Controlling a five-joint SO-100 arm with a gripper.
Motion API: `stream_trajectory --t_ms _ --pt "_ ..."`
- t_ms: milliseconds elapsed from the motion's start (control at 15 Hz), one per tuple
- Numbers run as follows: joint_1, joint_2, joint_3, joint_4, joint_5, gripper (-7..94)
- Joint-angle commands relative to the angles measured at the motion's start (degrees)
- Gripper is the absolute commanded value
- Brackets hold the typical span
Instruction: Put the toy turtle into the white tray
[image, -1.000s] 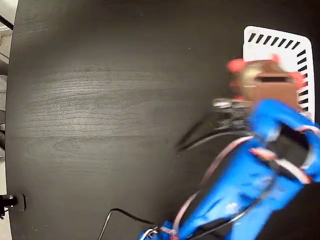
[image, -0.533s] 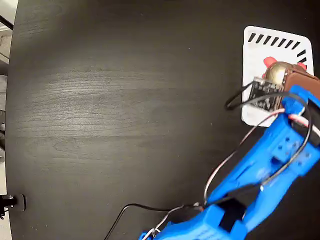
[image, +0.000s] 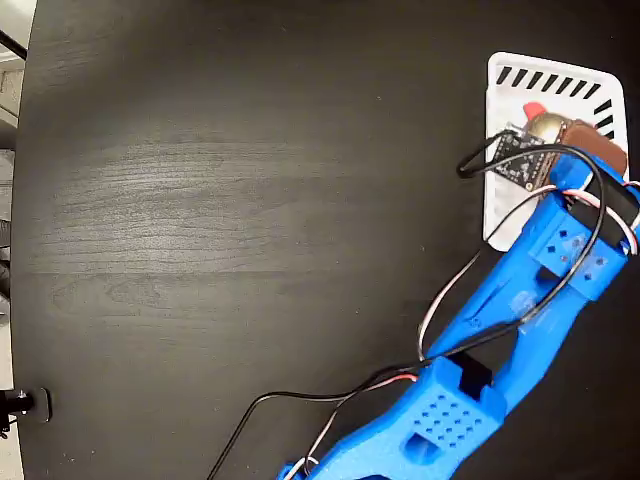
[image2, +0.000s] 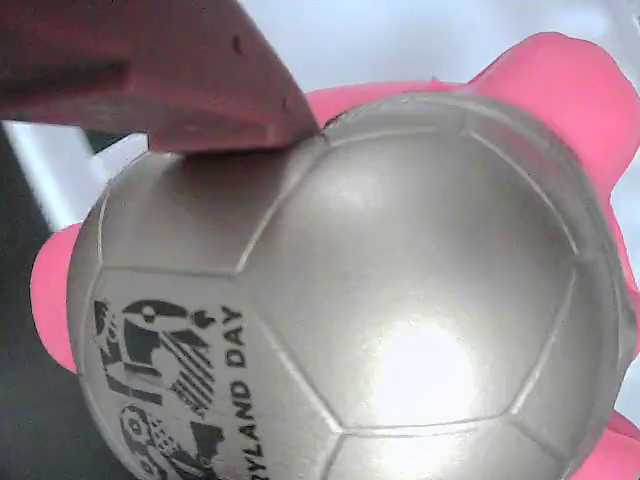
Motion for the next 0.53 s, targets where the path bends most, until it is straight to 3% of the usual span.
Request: stream_trajectory --t_ms 0,200,267,467 --pt "-0.2 2.6 -5.4 1.0 -1.0 -1" --pt "-0.1 0.9 -6.8 1.0 -1.0 1" --pt "0.0 0.7 -6.8 1.1 -1.0 7" --pt "0.4 0.6 -6.9 1.8 -1.3 38"
